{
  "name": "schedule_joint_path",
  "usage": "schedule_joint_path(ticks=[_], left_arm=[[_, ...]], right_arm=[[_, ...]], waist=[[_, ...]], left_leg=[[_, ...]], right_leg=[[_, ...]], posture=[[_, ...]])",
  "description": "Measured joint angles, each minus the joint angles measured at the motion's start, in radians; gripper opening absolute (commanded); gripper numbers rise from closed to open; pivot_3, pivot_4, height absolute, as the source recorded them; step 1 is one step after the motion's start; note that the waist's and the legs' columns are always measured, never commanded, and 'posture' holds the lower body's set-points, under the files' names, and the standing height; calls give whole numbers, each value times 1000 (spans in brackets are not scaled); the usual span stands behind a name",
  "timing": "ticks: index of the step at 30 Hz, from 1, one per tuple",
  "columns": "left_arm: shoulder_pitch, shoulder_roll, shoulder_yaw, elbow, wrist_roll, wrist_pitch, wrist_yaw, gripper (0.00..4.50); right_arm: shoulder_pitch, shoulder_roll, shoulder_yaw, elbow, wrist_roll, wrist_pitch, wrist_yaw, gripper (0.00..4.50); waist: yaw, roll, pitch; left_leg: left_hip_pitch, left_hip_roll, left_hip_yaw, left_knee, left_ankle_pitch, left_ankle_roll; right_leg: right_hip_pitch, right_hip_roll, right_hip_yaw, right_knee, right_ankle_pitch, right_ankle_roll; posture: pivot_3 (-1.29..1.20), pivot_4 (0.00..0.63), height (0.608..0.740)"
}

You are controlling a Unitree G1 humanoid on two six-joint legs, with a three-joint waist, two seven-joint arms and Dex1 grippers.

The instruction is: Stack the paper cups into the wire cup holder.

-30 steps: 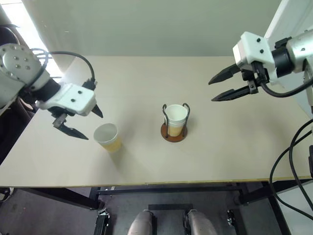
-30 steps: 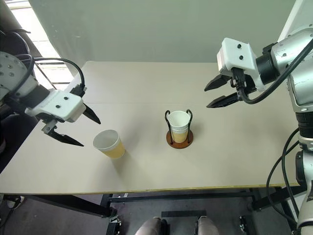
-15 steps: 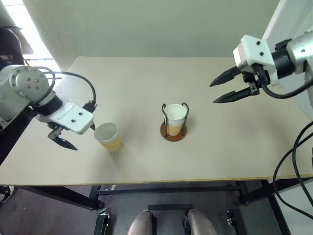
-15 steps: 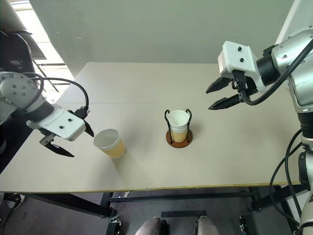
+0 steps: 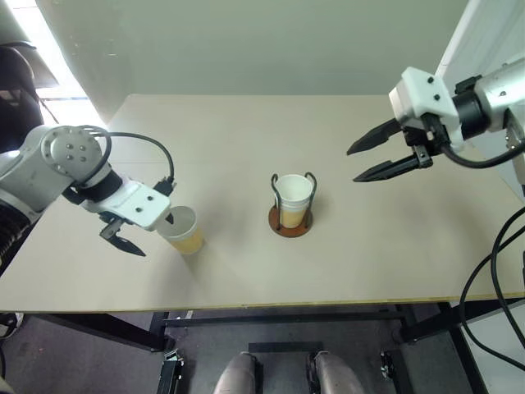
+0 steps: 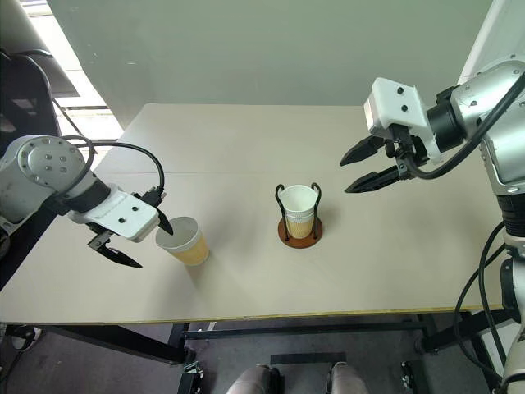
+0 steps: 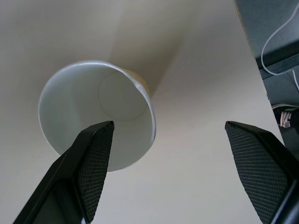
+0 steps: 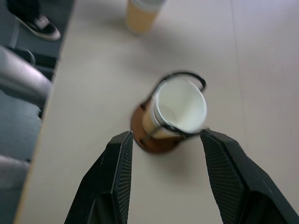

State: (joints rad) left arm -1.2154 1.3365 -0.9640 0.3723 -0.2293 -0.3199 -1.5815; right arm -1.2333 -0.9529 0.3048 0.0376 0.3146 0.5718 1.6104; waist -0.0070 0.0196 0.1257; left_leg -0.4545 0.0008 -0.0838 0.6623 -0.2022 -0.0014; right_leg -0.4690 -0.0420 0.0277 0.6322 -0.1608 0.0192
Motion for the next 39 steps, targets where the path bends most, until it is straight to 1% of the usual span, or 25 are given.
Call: schedule_joint_path(ticks=[6, 19, 24, 28, 32, 39], left_arm=[[8, -15, 7, 4, 13, 3, 0, 4100], [36, -25, 13, 30, 36, -12, 0, 4100], [51, -77, 36, 115, 103, -79, 0, 4100], [62, -131, 105, 203, 175, -158, 0, 4100], [80, -198, 165, 261, 234, -198, 0, 4100], [89, -218, 208, 283, 263, -238, 0, 4100]], right_arm=[[-80, 38, -34, -5, 97, 139, -2, 2288], [-88, 38, -48, 0, 104, 172, -2, 2288], [-88, 38, -48, -2, 104, 177, -3, 2288], [-88, 39, -48, -4, 104, 177, -3, 2288], [-87, 38, -48, -7, 103, 174, -3, 2288], [-72, 26, -48, -9, 95, 163, 0, 2288]], waist=[[-1, 0, 0], [0, 0, 0], [1, 0, 0], [1, 0, 0], [2, 0, 0], [1, 0, 0]], left_leg=[[0, 0, 0, 0, 0, 0], [0, 0, 0, 0, 0, 0], [0, 0, 0, 1, 0, 0], [0, 0, 0, 0, -1, 0], [0, 0, 0, 0, -1, 0], [0, 0, 0, 0, -1, 0]], right_leg=[[0, 0, 0, 0, 0, 0], [-1, 0, 0, 0, -1, -1], [-1, 0, 0, 1, -1, -1], [-1, 0, 0, 1, -1, -1], [-1, 0, 0, 1, -1, -1], [-2, 0, 0, 1, -1, -1]], posture=[[0, 150, 740], [0, 150, 740], [0, 150, 740], [0, 150, 740], [0, 150, 740], [0, 150, 740]])
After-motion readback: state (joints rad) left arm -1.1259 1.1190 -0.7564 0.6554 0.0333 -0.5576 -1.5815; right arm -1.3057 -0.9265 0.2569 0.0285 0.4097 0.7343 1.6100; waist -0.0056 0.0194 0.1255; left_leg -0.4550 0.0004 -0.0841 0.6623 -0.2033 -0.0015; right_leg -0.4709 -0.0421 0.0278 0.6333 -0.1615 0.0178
